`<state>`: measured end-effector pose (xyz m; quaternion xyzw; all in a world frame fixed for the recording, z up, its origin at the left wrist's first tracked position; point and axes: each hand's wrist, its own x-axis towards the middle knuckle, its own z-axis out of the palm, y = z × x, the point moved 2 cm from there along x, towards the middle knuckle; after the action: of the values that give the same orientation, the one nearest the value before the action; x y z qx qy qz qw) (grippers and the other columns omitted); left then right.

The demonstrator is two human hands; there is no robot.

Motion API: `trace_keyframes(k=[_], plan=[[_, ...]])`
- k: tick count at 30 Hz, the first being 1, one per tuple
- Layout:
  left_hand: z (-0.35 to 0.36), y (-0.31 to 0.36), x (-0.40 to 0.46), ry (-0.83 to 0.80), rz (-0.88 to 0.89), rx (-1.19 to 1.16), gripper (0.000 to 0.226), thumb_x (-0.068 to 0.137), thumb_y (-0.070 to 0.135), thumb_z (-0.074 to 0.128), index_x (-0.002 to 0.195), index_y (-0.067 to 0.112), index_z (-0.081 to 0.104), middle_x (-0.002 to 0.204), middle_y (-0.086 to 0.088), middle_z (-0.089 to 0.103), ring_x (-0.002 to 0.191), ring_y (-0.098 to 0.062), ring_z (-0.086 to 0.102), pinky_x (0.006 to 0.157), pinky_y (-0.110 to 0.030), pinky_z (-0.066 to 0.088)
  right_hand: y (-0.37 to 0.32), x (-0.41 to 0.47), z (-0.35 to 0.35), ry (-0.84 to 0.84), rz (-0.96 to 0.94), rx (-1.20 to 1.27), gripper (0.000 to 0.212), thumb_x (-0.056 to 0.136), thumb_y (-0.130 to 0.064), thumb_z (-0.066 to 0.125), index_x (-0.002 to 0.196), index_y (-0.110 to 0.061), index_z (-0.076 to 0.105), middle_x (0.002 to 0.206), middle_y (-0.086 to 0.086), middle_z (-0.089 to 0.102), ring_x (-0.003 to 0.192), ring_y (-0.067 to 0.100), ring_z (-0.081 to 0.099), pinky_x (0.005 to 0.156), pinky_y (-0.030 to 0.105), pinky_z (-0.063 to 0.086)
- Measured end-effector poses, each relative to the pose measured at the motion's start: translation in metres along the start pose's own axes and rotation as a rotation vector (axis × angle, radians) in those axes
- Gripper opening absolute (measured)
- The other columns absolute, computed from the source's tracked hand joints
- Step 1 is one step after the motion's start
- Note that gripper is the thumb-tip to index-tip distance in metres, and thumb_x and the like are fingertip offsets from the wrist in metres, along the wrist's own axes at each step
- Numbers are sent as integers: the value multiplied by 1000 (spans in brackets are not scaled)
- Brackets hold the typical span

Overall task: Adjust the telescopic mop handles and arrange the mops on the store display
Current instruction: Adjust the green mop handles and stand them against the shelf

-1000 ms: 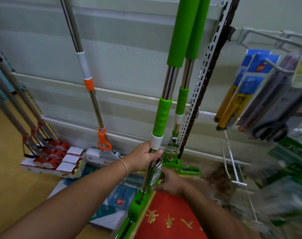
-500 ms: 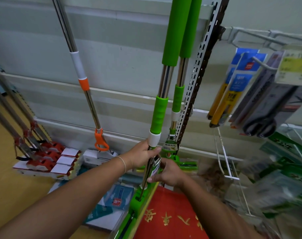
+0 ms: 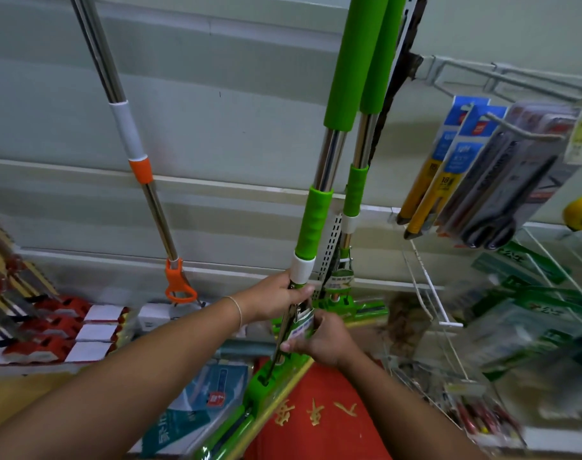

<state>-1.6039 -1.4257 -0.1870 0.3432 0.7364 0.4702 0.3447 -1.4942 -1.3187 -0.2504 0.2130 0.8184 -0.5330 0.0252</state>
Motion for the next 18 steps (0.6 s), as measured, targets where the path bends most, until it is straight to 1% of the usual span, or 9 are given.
trace_keyframes(k=[2,4,6,8,10,12,14,15,18], plan=[[-4,3,0,-29,4,-3,11,98,21,54,89,27,53,79,15,56,72,6,51,67,-7,41,1,-4,7,87,16,-9,36,53,-23,97,72,-25,66,71,-12,72,64,-8,62,62,15,48],[-5,5,-1,-52,20,0,17,99,19,53,86,30,51,76,21,53,66,12,49,64,-5,39,2,-7,11,130,30,-11,38,51,-27,97,74,-28,67,71,-15,72,65,-10,63,60,12,46],[-5,6,-1,-83,26,-10,17,98,22,54,83,30,52,77,18,54,69,10,51,70,-12,41,0,-11,12,145,44,-30,39,53,-28,97,77,-30,66,73,-17,70,66,-14,61,60,9,43],[-3,6,1,-109,33,-16,13,97,27,56,84,29,54,80,13,58,77,1,54,78,-25,44,-2,-15,12,167,63,-53,39,55,-31,96,81,-29,67,76,-16,70,67,-14,59,61,12,44],[-1,4,4,-132,58,-37,8,94,32,59,88,27,57,86,6,64,84,-10,58,87,-37,48,-4,-20,11,197,90,-91,41,57,-36,94,85,-28,66,81,-13,70,72,-10,61,64,15,46],[3,5,5,-130,75,-77,8,91,30,62,95,24,58,93,-3,68,90,-18,63,94,-45,49,-2,-25,10,239,124,-124,44,57,-41,93,87,-28,64,85,-12,69,78,-1,63,62,13,44],[7,6,8,-109,72,-113,17,89,29,65,103,22,58,102,-12,70,100,-26,67,98,-48,50,1,-29,8,293,153,-156,52,55,-49,91,93,-26,65,89,-12,70,83,3,65,62,12,43],[9,7,9,-105,73,-122,21,87,29,66,105,21,58,105,-13,69,105,-29,67,98,-49,50,3,-29,6,319,161,-172,57,52,-54,90,96,-26,66,91,-11,71,85,4,65,65,14,46],[17,10,17,-90,71,-114,17,90,23,66,104,24,56,102,-7,68,102,-23,67,99,-49,49,5,-28,0,370,149,-218,65,51,-61,85,101,-25,65,94,-8,73,88,9,67,74,26,52]])
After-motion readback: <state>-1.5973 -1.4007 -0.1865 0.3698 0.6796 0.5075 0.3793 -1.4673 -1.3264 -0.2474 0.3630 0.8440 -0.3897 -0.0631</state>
